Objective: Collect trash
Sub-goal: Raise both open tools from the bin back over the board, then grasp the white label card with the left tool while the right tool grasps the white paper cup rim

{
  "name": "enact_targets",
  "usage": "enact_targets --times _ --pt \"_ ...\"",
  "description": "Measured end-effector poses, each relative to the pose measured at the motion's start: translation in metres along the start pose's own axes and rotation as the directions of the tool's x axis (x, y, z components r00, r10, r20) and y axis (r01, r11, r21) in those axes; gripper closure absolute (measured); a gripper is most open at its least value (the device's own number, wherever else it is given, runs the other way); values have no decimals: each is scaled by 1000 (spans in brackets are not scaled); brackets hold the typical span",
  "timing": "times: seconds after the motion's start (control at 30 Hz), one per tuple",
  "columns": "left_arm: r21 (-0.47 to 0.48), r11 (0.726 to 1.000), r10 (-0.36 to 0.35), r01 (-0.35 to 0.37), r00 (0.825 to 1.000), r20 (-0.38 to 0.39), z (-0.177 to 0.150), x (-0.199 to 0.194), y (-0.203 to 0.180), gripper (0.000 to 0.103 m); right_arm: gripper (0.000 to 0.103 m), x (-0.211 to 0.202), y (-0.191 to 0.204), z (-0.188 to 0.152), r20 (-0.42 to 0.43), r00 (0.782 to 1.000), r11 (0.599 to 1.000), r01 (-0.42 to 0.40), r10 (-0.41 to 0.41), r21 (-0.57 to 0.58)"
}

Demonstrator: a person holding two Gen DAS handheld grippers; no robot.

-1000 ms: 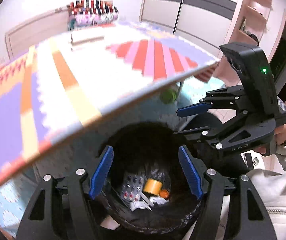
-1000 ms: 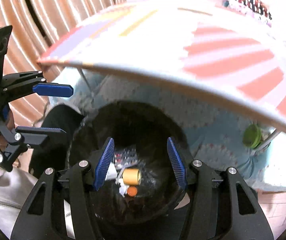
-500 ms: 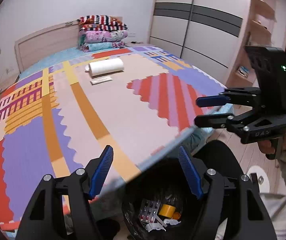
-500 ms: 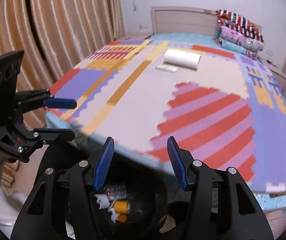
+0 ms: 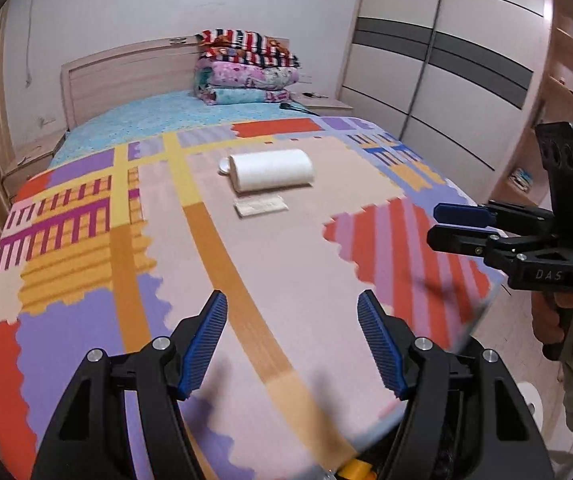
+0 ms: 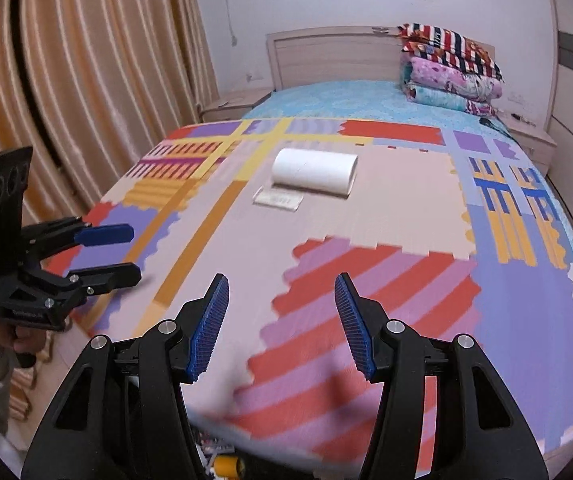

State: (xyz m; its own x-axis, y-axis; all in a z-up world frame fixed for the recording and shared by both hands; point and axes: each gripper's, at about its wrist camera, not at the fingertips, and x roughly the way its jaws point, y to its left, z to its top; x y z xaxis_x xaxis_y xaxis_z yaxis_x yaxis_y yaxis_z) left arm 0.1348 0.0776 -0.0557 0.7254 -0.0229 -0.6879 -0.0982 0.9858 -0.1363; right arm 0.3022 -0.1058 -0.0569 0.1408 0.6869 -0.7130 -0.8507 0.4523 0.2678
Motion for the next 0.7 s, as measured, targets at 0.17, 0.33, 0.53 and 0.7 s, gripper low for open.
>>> enact_targets --times 0.17,0.33,0.53,0.7 --pt "-16 999 32 -32 999 -12 20 22 13 39 48 20 -23 20 0 1000 996 -12 12 92" --pt "-40 998 54 -55 998 -23 37 43 27 44 51 40 -40 37 3 1000 991 -12 12 133" --pt "-87 993 70 -74 997 -43 49 70 41 50 56 65 -56 51 14 1000 985 -30 28 167" --pt "-153 986 57 -65 997 -57 51 91 54 60 59 84 -67 64 29 998 977 -60 55 205"
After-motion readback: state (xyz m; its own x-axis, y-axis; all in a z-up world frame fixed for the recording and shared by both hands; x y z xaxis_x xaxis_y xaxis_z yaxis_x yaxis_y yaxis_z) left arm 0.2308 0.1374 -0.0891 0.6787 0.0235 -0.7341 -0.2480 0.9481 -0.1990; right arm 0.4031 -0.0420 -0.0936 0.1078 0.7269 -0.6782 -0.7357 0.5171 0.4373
